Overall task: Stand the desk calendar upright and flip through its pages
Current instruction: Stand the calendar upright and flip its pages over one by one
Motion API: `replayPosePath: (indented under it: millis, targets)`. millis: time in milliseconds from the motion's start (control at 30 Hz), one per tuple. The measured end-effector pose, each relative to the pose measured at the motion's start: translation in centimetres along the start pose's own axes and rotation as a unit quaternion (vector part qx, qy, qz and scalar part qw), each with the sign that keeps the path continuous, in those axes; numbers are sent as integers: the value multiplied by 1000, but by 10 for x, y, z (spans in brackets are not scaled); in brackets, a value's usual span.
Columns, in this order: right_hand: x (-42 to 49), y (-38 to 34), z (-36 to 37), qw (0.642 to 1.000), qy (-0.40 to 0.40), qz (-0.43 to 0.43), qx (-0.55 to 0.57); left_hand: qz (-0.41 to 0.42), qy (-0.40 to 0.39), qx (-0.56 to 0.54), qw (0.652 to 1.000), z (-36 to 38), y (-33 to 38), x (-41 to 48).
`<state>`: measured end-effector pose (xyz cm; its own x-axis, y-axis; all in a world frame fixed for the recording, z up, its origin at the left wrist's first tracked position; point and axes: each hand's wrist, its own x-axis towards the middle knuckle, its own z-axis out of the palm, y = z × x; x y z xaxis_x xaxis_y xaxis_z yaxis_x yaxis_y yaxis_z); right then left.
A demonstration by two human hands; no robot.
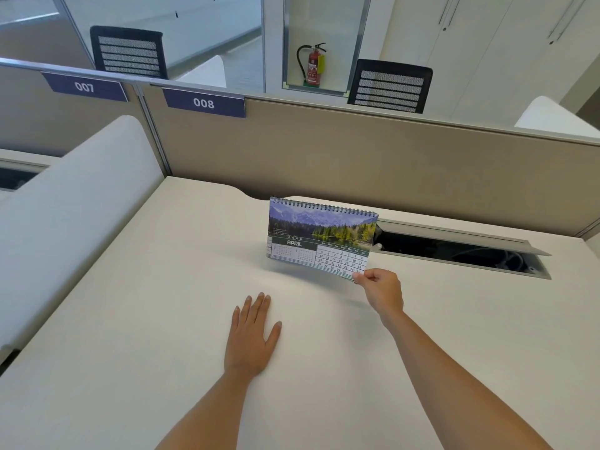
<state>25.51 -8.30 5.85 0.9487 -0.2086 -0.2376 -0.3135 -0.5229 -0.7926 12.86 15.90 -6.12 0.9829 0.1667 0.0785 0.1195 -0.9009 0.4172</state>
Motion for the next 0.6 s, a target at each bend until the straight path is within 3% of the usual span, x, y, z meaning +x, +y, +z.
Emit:
replayPosePath:
  millis: [200,367,467,533,600]
  targets:
    - [-5,-5,-9,999,-34,-9,-26,1,2,-4,1000,-1,0,0]
    - [-16,-21,-23,967,-48,-53,-246,3,4,-5,1000,-1,1,0]
    - [-19,-30,-33,947,-42,-57,-312,3,2,-2,1000,0,0,0]
    - [-18,-38,-40,944,-67,-31,-322,4,3,-7,1000,-1,0,0]
    - [-18,-51,-50,961,-140,-4,-240,5,3,-8,1000,-1,0,0]
